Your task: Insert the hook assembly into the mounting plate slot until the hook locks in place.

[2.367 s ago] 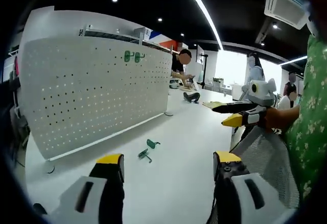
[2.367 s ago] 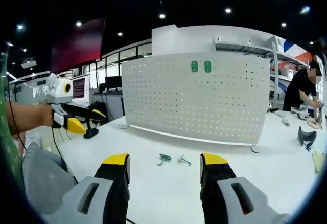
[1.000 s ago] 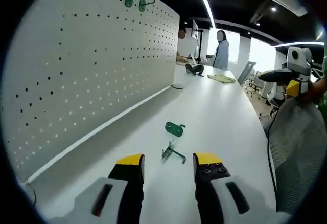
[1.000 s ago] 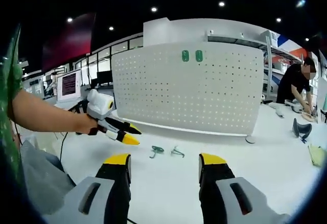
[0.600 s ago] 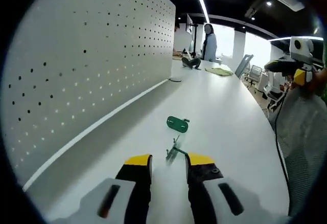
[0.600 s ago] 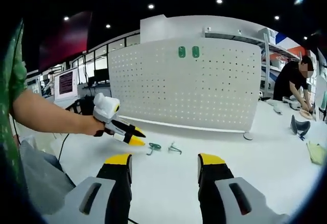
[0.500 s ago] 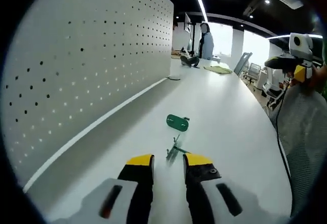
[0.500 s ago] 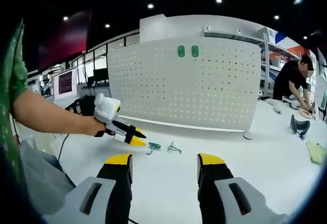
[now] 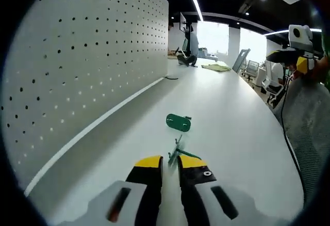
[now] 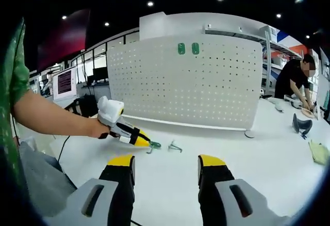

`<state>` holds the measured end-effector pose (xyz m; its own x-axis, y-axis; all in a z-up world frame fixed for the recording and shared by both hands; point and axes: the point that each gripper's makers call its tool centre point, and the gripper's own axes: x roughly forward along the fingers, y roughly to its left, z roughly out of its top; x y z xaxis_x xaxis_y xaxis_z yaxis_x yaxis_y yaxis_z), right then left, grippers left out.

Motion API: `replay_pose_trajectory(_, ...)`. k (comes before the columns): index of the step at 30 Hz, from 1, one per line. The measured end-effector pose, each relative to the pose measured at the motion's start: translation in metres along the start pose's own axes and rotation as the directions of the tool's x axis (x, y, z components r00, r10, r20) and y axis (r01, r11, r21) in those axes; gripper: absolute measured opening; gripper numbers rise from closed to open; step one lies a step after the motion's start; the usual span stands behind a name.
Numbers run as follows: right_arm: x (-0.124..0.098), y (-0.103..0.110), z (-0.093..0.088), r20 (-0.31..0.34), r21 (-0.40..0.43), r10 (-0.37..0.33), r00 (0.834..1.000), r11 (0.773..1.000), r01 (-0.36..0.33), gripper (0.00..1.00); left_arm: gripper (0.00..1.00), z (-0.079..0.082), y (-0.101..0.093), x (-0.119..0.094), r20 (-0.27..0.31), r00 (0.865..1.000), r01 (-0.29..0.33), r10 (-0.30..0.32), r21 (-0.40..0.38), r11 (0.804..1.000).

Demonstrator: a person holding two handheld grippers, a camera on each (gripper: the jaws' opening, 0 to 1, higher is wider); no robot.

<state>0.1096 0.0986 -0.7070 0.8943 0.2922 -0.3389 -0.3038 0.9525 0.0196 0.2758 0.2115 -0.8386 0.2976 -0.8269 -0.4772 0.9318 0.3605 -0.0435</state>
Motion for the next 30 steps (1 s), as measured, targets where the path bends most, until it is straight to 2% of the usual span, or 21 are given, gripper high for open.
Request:
replay_pose_trajectory(7, 0.001, -0.001, -0.002, -0.009, -0.001, -0.004, 1.000, 1.000, 0.004, 0.48, 0.05, -0.005, 0.001, 0.004, -0.006, 1.000, 0.004, -0.004, 0.001, 1.000)
replay_pose_trajectory(17, 0.002, -0.001, -0.003, -0.015, -0.007, -0.005, 1.000, 1.000, 0.005, 0.48, 0.03, -0.002, 0.003, 0.005, 0.008, 1.000, 0.004, -0.004, -0.005, 1.000)
replay_pose_trajectory(25, 0.003, -0.001, -0.001, -0.008, -0.006, -0.003, 1.000, 1.000, 0.002, 0.48, 0.02, 0.001, -0.003, 0.001, 0.018, 0.999, 0.031, -0.029, -0.086, 0.996)
replay_pose_trajectory(30, 0.004, 0.001, 0.000, 0.000, -0.006, 0.007, 1.000, 1.000, -0.007, 0.47, 0.02, 0.000, -0.009, -0.003, 0.018, 0.999, 0.047, -0.046, -0.103, 0.994)
